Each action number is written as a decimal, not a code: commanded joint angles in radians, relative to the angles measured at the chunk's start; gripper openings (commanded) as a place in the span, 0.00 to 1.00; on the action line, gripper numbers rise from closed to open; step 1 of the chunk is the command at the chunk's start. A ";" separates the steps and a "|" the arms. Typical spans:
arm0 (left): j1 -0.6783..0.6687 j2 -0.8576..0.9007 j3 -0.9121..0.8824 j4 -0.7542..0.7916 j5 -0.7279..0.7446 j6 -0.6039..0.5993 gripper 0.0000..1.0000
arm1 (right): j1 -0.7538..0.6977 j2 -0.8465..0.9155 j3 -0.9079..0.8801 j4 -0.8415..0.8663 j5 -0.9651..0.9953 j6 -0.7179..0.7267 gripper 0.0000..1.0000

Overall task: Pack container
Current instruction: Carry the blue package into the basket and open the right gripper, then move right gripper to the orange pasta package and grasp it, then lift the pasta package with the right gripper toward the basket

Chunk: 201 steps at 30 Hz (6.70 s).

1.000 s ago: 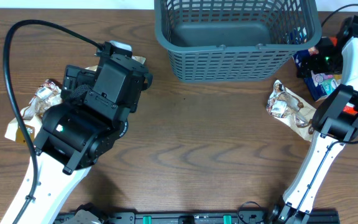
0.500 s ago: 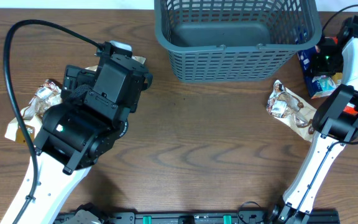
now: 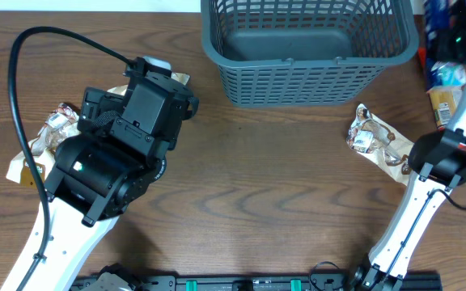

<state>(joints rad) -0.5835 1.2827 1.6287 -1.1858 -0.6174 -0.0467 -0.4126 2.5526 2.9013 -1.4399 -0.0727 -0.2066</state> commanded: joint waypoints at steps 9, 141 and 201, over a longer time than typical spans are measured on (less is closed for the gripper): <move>0.005 0.004 0.016 -0.007 -0.023 0.009 0.99 | 0.032 -0.435 0.087 0.038 -0.014 0.063 0.02; 0.005 0.004 0.016 -0.087 -0.019 0.004 0.98 | -0.078 -0.301 -0.185 -0.104 0.140 -0.186 0.99; 0.005 0.005 0.016 -0.101 -0.019 0.005 0.99 | -0.133 0.243 -0.204 0.093 0.090 -0.247 0.34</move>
<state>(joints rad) -0.5835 1.2831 1.6287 -1.2827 -0.6212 -0.0471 -0.5529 2.7689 2.7056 -1.3392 0.0372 -0.5011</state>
